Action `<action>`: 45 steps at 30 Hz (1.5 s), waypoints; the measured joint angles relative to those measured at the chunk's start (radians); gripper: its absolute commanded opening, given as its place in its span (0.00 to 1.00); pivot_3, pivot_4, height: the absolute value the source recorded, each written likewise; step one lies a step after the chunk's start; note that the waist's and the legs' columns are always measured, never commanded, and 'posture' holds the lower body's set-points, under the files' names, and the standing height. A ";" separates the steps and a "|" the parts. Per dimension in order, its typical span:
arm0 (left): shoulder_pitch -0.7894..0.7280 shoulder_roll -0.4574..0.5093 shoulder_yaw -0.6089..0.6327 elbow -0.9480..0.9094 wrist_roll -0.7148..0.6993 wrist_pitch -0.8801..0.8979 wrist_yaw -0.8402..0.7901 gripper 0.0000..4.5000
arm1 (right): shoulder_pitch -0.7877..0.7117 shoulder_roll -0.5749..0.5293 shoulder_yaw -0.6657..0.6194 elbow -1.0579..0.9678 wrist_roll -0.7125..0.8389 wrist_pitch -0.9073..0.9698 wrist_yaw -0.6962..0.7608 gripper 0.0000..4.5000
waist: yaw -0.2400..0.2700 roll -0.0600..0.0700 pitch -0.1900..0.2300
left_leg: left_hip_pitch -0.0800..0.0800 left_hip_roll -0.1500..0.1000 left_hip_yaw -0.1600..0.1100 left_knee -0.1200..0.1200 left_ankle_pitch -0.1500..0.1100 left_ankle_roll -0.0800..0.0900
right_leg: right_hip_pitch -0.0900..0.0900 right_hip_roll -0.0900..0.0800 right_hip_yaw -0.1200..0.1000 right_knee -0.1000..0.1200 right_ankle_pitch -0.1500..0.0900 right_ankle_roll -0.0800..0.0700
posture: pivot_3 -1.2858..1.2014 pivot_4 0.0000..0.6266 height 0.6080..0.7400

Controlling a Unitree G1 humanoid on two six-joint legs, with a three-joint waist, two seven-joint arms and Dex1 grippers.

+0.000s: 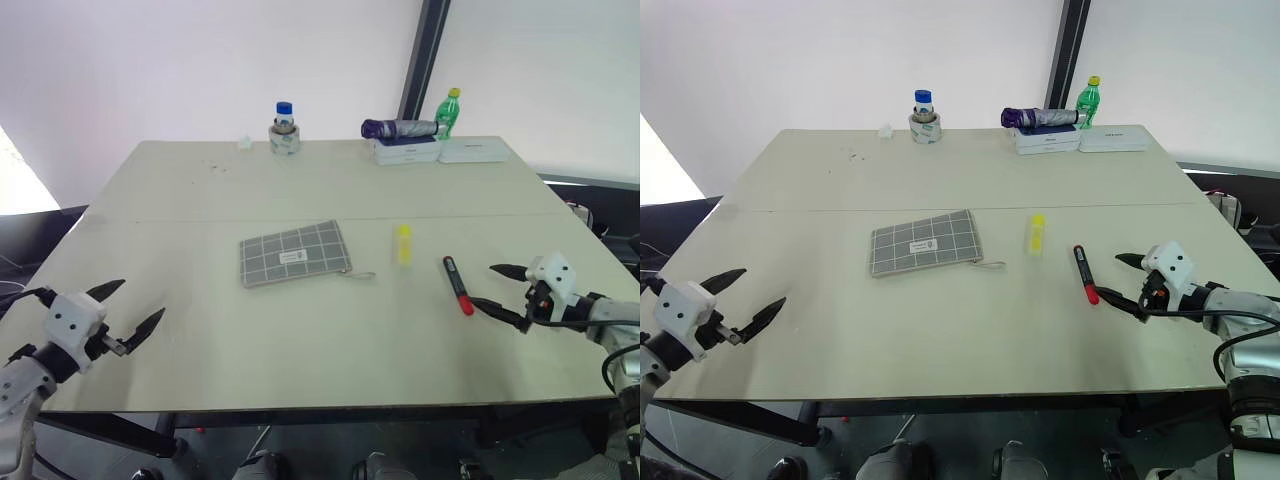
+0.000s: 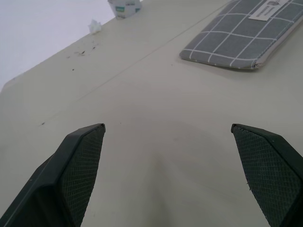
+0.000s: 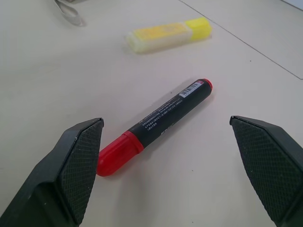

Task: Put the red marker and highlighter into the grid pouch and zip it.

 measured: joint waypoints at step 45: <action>-0.884 0.144 -0.782 1.023 1.097 -0.899 0.791 1.00 | -0.549 0.530 0.409 0.527 -0.523 -0.319 -0.767 0.01 | -0.001 0.001 0.000 | -0.002 -0.001 0.010 -0.002 0.005 -0.008 | -0.006 0.001 0.001 0.003 0.000 0.001 | 0.52 0.24 1.00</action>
